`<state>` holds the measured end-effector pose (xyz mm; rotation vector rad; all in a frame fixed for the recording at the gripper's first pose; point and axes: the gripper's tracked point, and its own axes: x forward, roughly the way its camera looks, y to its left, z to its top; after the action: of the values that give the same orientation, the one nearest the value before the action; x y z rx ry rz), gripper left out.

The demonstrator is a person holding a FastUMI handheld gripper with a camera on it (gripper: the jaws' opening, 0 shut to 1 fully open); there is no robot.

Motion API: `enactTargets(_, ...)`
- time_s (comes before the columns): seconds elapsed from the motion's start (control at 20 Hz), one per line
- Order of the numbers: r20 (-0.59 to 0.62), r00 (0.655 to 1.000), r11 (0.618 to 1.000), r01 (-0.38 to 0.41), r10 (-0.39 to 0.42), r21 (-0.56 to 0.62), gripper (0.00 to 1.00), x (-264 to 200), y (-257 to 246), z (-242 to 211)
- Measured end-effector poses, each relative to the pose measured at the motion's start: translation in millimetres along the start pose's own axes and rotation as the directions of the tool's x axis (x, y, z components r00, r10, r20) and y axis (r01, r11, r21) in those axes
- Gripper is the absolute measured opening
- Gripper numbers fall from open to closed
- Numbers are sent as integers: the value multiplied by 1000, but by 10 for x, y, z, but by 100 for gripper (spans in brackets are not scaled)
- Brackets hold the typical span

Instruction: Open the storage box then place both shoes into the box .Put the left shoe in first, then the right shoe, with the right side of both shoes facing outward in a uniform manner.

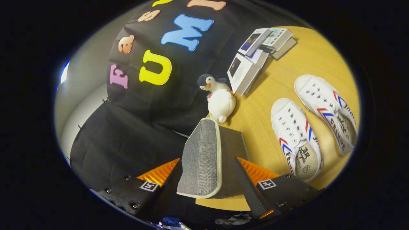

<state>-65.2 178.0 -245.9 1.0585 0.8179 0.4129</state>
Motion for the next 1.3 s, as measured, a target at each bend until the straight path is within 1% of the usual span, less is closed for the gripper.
enactTargets(0.3,-62,997,986,-36,47,161,97,157,-56,-235)
enactTargets(0.4,-76,996,980,-38,54,196,97,198,-64,-309)
enactTargets(0.45,-90,994,976,-44,64,215,94,214,-49,-355)
enactTargets(0.5,-105,992,972,-48,73,228,94,251,-23,-403)
enactTargets(0.6,-127,988,970,-55,87,236,94,279,-1,-497)
enactTargets(0.65,-130,988,970,-46,79,239,92,372,-18,-529)
enactTargets(0.7,-143,986,968,-49,86,248,73,316,-11,-540)
enactTargets(0.8,-167,981,965,-51,96,258,73,336,22,-608)
enactTargets(0.95,-180,979,972,-47,91,232,73,381,30,-637)
enactTargets(1.05,-162,983,964,-47,91,260,47,385,25,-546)
enactTargets(1.25,-181,980,976,-40,80,214,46,348,37,-570)
enactTargets(1.3,-127,984,966,-93,127,241,46,377,113,-454)
